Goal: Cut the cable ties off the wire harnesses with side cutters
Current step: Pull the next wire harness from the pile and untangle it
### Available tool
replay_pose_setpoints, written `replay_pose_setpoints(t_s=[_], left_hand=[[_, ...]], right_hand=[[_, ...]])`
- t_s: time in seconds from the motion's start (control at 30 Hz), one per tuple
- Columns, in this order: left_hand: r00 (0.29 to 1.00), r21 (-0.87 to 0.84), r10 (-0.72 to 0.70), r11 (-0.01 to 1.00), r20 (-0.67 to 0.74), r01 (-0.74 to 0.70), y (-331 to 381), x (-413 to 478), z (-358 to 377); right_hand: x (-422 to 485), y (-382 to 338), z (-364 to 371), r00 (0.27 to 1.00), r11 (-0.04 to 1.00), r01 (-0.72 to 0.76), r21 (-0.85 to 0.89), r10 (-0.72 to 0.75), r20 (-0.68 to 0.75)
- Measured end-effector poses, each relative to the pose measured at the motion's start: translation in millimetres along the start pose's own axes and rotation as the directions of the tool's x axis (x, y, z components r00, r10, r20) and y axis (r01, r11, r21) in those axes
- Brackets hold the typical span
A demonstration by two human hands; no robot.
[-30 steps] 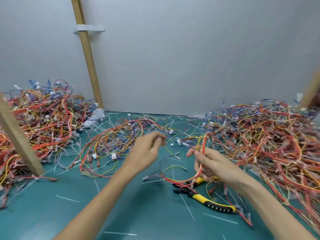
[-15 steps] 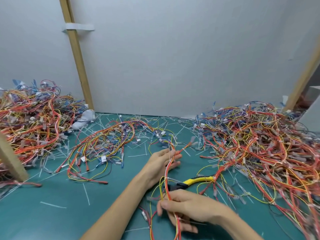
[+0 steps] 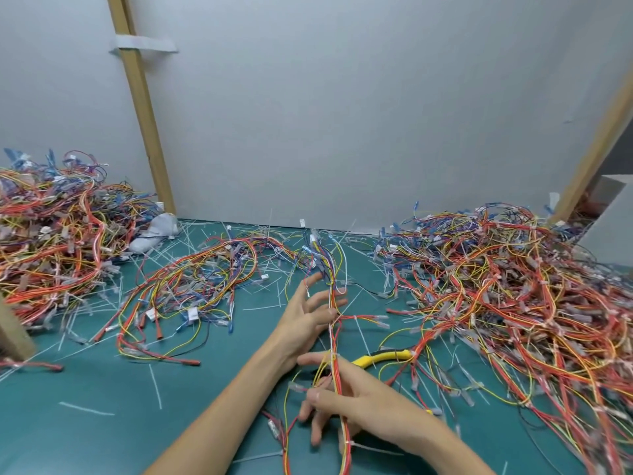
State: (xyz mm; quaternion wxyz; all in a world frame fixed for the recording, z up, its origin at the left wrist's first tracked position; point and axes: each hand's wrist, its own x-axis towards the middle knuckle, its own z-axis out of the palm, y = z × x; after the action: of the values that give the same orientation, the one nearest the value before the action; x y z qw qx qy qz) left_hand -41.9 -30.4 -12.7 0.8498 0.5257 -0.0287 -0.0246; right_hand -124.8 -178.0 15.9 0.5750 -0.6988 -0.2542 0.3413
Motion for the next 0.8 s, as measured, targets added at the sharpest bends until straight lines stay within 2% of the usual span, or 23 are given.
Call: replay_pose_setpoints(t_s=[0.27, 0.53, 0.7, 0.8], left_hand=[[0.993, -0.095, 0.079, 0.993, 0.090, -0.070, -2, -3, 1], [0.996, -0.051, -0.025, 0.998, 0.082, 0.029, 6, -4, 5], [0.996, -0.169, -0.051, 0.984, 0.080, 0.063, 9, -5, 6], [0.997, -0.156, -0.048, 0.986, 0.054, 0.056, 11, -3, 4]], right_hand=[[2, 5, -1, 1.000, 0.999, 0.003, -0.052, -0.002, 0.020], [4, 8, 1, 1.000, 0.995, 0.008, -0.103, -0.008, 0.002], [2, 5, 2, 1.000, 0.990, 0.008, -0.143, -0.008, 0.003], [3, 5, 1, 1.000, 0.992, -0.009, -0.126, 0.010, 0.004]])
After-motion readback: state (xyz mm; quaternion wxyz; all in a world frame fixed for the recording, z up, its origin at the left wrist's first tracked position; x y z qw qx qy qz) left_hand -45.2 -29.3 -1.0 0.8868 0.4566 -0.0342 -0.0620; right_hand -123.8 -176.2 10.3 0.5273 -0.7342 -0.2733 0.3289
